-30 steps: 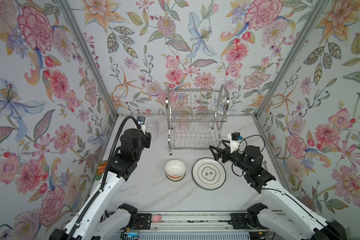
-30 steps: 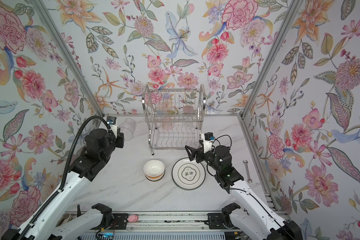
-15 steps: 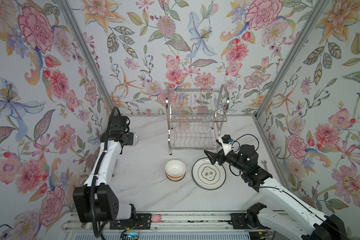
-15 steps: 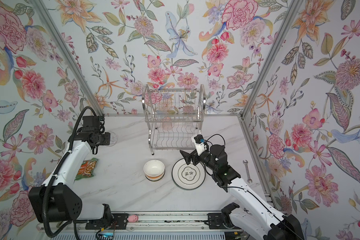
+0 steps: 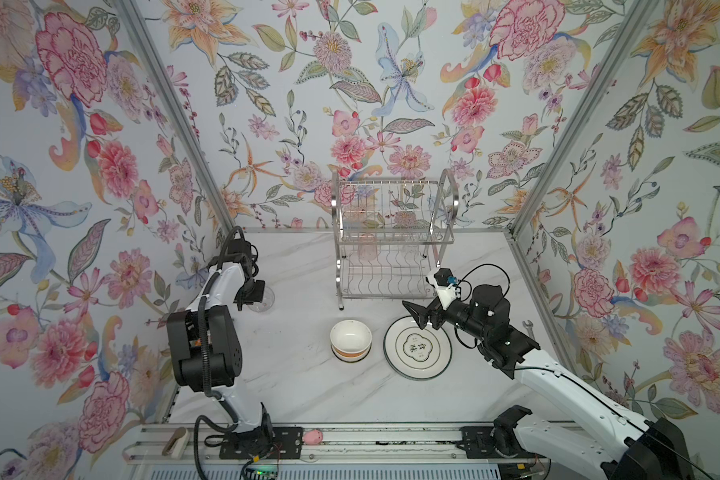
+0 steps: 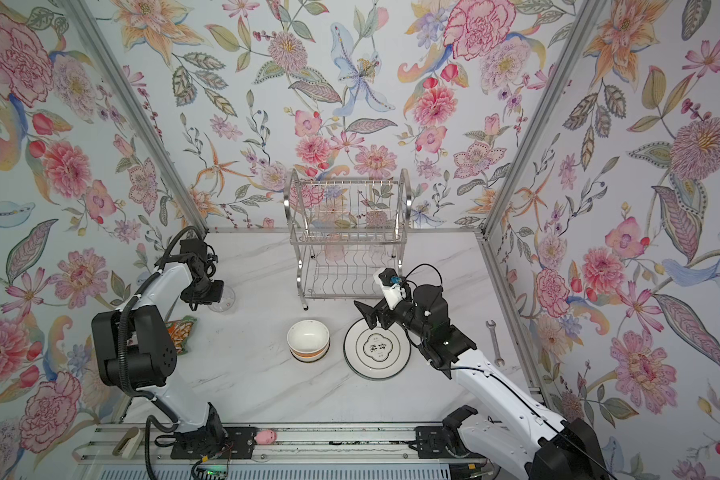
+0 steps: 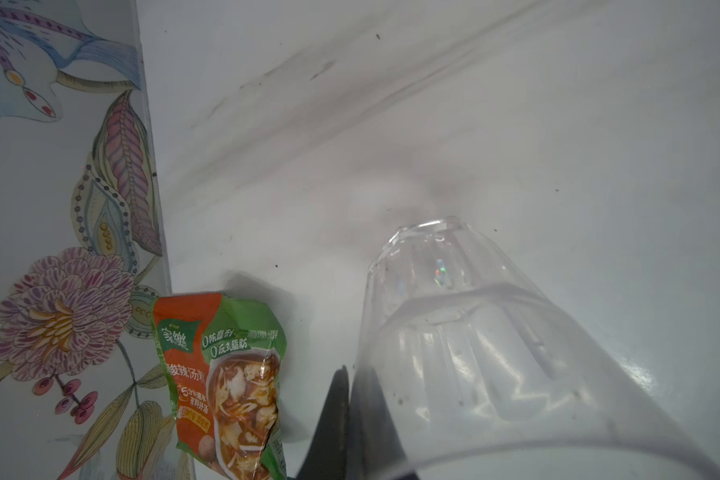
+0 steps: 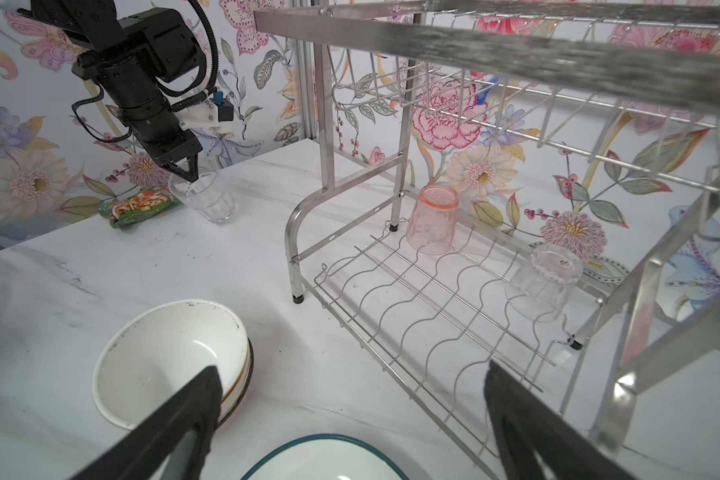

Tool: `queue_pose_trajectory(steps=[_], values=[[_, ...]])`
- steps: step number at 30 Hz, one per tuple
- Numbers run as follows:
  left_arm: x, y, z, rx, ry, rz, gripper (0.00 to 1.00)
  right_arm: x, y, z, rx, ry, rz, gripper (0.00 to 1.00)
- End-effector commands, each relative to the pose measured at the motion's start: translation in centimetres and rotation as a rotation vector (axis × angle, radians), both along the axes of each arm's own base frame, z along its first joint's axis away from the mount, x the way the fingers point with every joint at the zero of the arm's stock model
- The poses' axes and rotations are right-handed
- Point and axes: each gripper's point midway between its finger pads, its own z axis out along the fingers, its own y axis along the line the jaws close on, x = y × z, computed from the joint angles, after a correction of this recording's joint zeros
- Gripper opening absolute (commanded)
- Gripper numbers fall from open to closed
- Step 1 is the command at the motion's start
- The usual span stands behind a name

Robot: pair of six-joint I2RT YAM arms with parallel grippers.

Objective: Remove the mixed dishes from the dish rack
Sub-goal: 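Lower the clear glass onto the table by the snack bag with left while right withdraws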

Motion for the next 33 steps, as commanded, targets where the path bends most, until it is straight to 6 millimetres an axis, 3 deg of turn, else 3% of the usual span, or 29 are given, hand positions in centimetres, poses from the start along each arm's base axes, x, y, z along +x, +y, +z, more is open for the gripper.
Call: queue_pose_trajectory(steps=[1,7,12,17,20,28,33], values=[[1.2,0.8,0.6,0.026,-0.023,-0.016,0.00,-0.2,-0.2,0.1,-0.007,-0.006,-0.014,0.99],[1.1,1.1,-1.7,0.010,0.057,-0.036,0.03,0.2,-0.5,0.2,-0.038,-0.010,-0.049,0.99],[1.5,1.2,-2.3,-0.006,0.054,-0.035,0.08,0.1,-0.7,0.9,-0.024,-0.019,-0.072,0.99],[1.9,1.3,-2.6,-0.013,0.060,-0.032,0.23,0.3,-0.8,0.6,-0.040,-0.014,-0.083,0.99],[1.9,1.5,-2.6,-0.005,0.066,-0.027,0.39,0.2,-0.7,0.7,-0.039,-0.018,-0.083,0.99],[2.7,1.6,-0.1,0.000,-0.015,-0.004,0.70,0.2,-0.4,0.4,-0.043,-0.023,-0.081,0.99],[3.5,1.5,3.2,-0.007,-0.129,0.027,0.81,1.0,-0.3,-0.2,-0.031,-0.029,-0.105,0.99]])
